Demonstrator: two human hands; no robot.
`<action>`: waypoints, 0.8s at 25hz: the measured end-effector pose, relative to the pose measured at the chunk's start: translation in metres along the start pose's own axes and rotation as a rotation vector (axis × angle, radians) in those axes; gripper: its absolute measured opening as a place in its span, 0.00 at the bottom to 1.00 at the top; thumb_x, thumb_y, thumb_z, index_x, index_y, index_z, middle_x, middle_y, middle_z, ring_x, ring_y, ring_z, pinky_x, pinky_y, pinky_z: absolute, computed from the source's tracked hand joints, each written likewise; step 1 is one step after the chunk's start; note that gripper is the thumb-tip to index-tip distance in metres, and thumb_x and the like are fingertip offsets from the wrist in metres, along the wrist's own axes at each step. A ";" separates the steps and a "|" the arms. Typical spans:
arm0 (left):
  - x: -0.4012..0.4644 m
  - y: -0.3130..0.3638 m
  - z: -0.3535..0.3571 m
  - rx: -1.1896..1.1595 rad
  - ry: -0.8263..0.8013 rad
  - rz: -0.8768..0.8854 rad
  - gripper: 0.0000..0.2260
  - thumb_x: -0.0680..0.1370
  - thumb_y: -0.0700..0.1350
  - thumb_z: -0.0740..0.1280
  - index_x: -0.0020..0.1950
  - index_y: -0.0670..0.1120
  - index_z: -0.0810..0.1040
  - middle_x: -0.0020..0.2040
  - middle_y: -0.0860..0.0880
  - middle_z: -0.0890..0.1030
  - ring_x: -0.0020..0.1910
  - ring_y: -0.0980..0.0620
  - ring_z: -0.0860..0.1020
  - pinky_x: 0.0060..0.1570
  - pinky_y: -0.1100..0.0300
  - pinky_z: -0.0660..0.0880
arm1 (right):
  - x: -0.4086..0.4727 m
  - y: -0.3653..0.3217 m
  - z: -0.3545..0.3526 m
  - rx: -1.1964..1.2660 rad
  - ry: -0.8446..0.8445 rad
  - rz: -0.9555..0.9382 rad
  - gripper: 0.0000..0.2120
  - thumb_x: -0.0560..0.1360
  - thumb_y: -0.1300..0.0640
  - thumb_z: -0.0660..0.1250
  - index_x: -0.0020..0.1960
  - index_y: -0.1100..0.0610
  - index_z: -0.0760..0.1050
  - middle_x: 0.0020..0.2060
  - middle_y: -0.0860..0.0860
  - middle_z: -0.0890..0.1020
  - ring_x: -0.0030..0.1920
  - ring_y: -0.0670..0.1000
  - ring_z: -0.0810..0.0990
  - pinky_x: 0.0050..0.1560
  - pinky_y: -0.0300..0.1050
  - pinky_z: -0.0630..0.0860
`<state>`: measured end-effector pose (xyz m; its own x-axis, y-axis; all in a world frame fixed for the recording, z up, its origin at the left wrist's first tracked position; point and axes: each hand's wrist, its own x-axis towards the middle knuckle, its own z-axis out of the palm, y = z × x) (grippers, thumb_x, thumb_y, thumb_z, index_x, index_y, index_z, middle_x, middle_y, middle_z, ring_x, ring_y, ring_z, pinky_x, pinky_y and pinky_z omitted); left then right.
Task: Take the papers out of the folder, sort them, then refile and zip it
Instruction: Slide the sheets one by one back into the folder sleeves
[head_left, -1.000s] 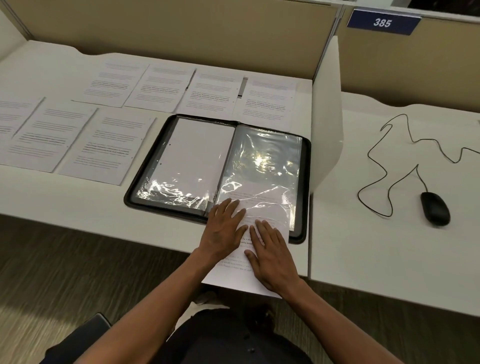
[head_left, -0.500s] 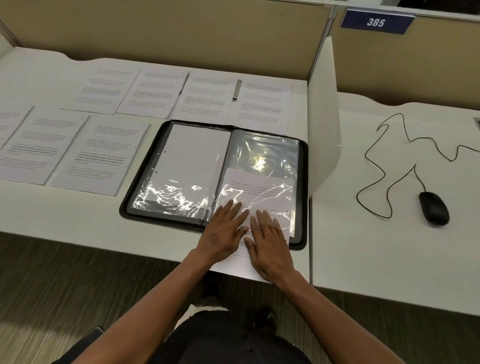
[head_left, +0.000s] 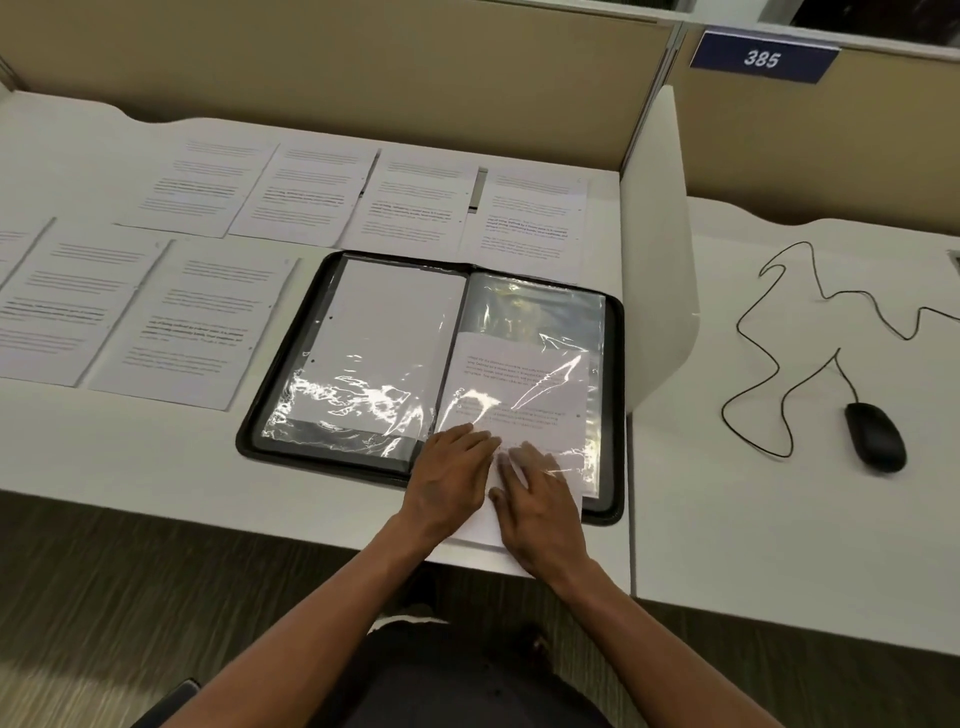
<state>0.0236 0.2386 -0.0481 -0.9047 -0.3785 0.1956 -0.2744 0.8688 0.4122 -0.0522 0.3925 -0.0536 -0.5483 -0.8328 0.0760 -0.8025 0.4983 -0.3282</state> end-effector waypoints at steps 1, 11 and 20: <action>0.001 -0.001 0.000 -0.013 -0.001 0.000 0.15 0.78 0.45 0.63 0.62 0.47 0.82 0.59 0.49 0.83 0.63 0.46 0.79 0.62 0.50 0.73 | 0.004 -0.001 0.000 0.000 -0.025 0.035 0.26 0.83 0.46 0.52 0.76 0.58 0.68 0.73 0.57 0.71 0.76 0.58 0.66 0.76 0.58 0.62; 0.002 -0.004 -0.005 -0.127 0.013 0.019 0.15 0.77 0.45 0.66 0.63 0.49 0.81 0.60 0.51 0.83 0.64 0.47 0.78 0.62 0.52 0.74 | 0.032 0.002 0.007 -0.057 -0.092 0.174 0.29 0.83 0.43 0.43 0.82 0.49 0.51 0.81 0.47 0.50 0.81 0.50 0.41 0.79 0.56 0.45; 0.003 -0.010 -0.012 -0.206 -0.037 0.066 0.17 0.80 0.49 0.61 0.67 0.49 0.79 0.65 0.52 0.80 0.67 0.49 0.75 0.66 0.52 0.73 | 0.072 0.013 0.012 -0.041 -0.289 0.210 0.36 0.77 0.30 0.48 0.79 0.47 0.54 0.79 0.47 0.60 0.81 0.56 0.43 0.78 0.53 0.33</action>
<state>0.0276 0.2244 -0.0406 -0.9309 -0.3075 0.1974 -0.1447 0.8063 0.5735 -0.0994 0.3357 -0.0640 -0.6173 -0.7423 -0.2605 -0.6916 0.6699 -0.2700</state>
